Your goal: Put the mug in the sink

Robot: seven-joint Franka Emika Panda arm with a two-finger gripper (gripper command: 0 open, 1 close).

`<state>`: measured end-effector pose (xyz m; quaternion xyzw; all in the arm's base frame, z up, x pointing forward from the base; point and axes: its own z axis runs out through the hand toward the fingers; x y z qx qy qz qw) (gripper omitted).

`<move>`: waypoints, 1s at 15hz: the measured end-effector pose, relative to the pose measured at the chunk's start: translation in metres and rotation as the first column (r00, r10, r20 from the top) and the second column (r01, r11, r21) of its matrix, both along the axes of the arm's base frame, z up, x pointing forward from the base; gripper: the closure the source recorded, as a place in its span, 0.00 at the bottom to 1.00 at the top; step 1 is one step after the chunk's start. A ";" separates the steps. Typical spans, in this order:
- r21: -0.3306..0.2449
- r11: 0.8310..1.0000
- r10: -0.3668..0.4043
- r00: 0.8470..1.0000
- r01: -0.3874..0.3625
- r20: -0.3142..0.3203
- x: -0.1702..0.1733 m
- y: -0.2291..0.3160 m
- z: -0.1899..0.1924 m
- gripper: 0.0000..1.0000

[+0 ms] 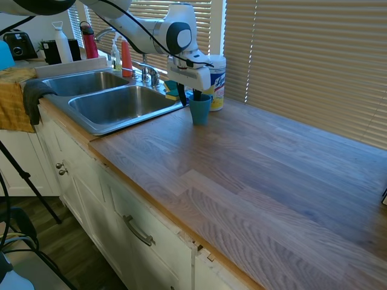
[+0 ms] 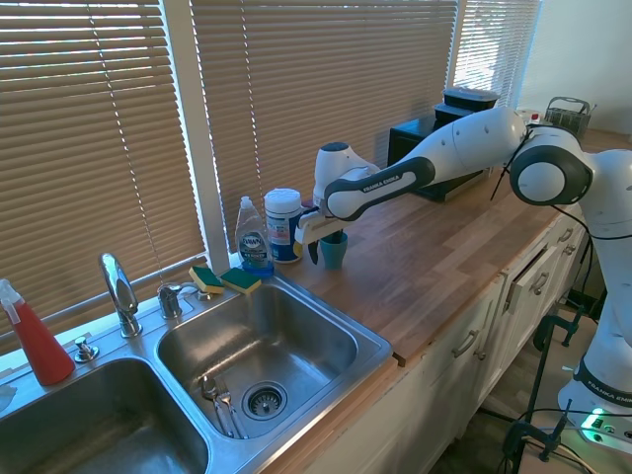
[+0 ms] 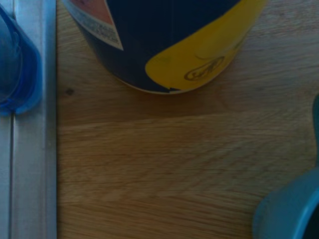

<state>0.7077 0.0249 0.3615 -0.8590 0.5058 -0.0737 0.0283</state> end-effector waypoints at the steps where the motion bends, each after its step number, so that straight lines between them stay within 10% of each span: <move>1: 0.002 1.000 -0.001 1.000 0.001 0.000 0.000 0.000 0.000 1.00; 15: 0.014 1.000 0.007 0.998 -0.008 0.055 -0.005 0.004 0.018 1.00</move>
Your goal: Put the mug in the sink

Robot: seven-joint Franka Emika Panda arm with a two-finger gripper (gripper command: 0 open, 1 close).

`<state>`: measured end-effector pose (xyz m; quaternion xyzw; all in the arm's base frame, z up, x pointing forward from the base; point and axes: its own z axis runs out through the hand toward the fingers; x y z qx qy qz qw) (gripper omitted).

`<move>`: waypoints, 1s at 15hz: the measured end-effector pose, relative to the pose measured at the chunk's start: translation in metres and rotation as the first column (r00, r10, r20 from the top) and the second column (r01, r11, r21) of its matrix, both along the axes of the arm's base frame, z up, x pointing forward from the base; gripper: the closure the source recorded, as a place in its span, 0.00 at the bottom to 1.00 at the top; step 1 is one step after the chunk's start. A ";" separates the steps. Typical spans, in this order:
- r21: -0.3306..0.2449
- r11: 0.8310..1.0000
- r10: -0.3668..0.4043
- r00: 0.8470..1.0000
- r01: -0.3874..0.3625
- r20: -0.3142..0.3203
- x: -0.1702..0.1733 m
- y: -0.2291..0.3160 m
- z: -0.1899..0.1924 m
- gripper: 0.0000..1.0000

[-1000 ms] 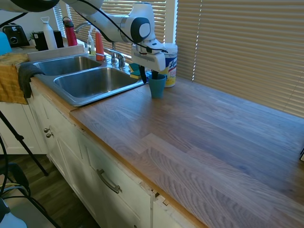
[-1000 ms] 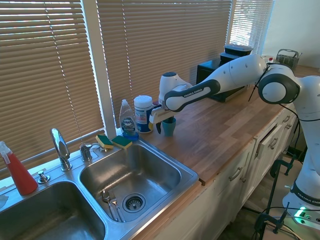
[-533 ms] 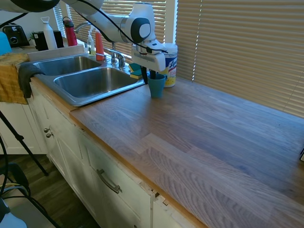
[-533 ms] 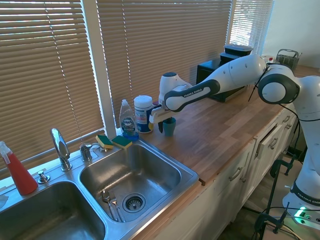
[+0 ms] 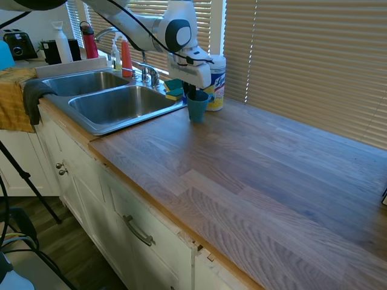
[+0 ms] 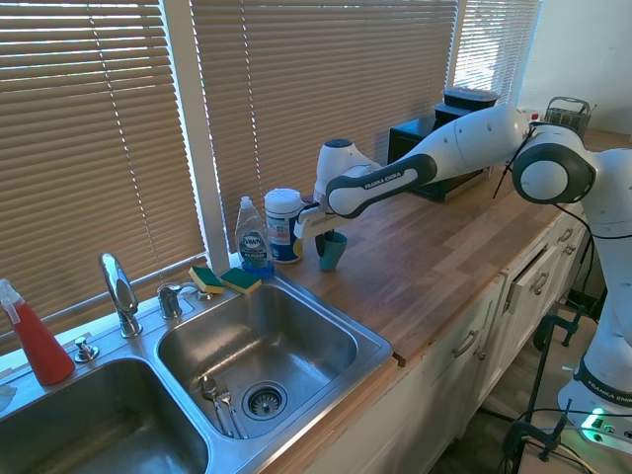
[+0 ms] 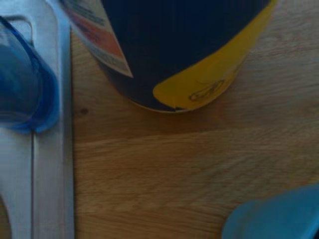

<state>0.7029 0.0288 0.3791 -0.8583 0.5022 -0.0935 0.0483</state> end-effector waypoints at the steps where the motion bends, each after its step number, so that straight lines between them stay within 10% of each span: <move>1: 0.001 1.000 0.014 1.000 -0.014 0.012 -0.004 0.008 0.008 1.00; 7: -0.035 0.985 0.173 0.982 -0.171 0.075 -0.050 0.141 0.060 1.00; 15: -0.055 0.961 0.272 0.962 -0.272 -0.002 -0.022 0.256 -0.054 1.00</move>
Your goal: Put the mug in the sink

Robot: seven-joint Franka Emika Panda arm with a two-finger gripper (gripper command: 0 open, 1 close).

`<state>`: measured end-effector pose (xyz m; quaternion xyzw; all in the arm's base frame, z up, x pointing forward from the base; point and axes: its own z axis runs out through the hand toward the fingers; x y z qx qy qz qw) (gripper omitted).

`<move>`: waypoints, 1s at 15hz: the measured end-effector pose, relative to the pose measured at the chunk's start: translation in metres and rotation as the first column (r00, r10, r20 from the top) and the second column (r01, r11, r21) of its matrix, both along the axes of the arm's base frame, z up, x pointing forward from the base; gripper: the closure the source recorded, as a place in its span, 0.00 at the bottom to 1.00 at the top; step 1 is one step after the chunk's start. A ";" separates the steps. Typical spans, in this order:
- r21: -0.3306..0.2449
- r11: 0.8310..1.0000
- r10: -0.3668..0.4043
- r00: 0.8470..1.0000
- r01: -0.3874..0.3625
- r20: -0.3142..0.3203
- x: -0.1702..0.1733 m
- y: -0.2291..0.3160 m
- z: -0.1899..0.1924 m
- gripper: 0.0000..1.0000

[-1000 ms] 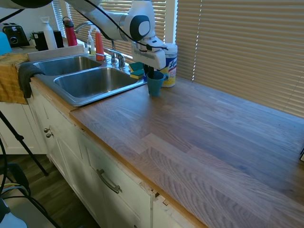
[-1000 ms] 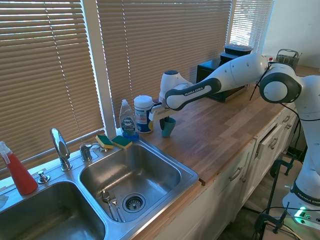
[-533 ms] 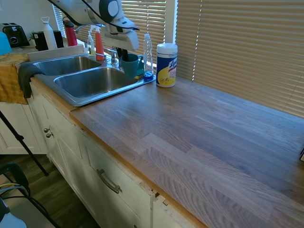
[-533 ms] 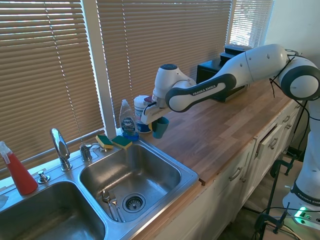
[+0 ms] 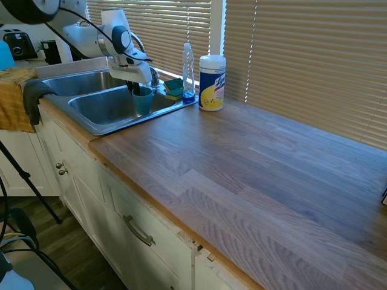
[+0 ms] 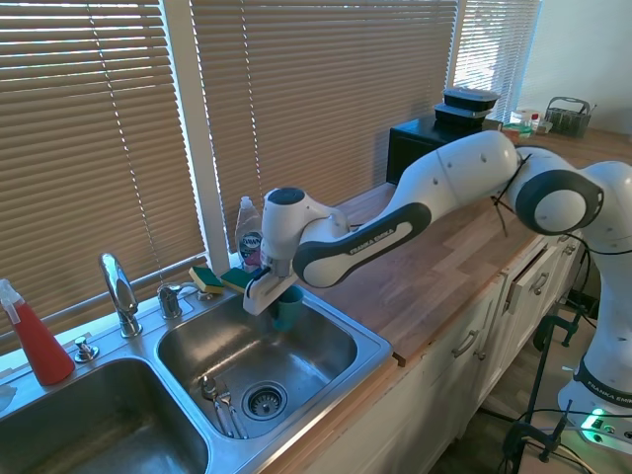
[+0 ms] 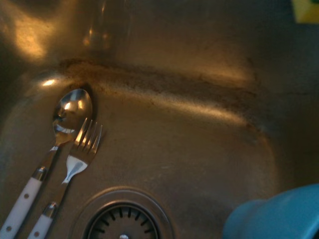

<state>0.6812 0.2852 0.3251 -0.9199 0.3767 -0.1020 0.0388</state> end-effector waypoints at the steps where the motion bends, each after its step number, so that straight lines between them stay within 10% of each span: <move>1: -0.004 1.000 -0.001 1.000 0.001 -0.007 0.009 0.003 -0.017 1.00; 10: -0.028 0.999 -0.030 0.997 0.028 -0.070 0.049 0.012 -0.118 1.00; 11: -0.027 0.999 -0.030 0.997 0.028 -0.072 0.049 0.013 -0.123 0.00; 15: -0.025 0.999 -0.026 0.997 0.024 -0.079 0.049 0.019 -0.135 0.00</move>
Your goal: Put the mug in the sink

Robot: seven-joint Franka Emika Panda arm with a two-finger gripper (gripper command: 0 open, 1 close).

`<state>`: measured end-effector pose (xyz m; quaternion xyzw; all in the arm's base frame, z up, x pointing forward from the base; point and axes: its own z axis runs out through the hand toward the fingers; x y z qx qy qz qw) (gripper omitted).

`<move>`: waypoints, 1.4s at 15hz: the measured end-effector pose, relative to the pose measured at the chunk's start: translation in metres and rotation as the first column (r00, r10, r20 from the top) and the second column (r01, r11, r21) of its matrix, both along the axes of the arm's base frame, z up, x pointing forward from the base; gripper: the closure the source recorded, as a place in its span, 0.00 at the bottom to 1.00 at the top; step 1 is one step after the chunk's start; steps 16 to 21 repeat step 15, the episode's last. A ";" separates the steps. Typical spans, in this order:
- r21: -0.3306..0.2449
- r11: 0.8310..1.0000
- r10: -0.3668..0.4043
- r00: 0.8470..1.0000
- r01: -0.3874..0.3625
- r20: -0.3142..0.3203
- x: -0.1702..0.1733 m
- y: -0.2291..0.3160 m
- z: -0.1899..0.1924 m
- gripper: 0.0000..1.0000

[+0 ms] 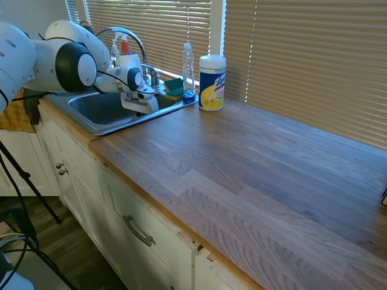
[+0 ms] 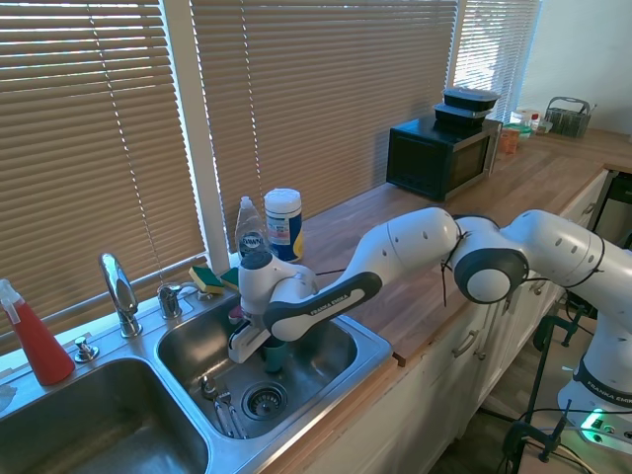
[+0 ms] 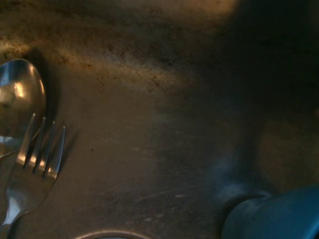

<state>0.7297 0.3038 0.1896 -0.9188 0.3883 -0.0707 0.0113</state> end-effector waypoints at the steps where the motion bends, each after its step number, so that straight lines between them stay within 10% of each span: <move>1: 0.003 1.000 -0.001 1.000 0.001 -0.001 0.000 0.001 0.000 0.00; 21: 0.049 0.998 -0.029 0.997 0.025 0.069 0.010 -0.008 0.099 0.00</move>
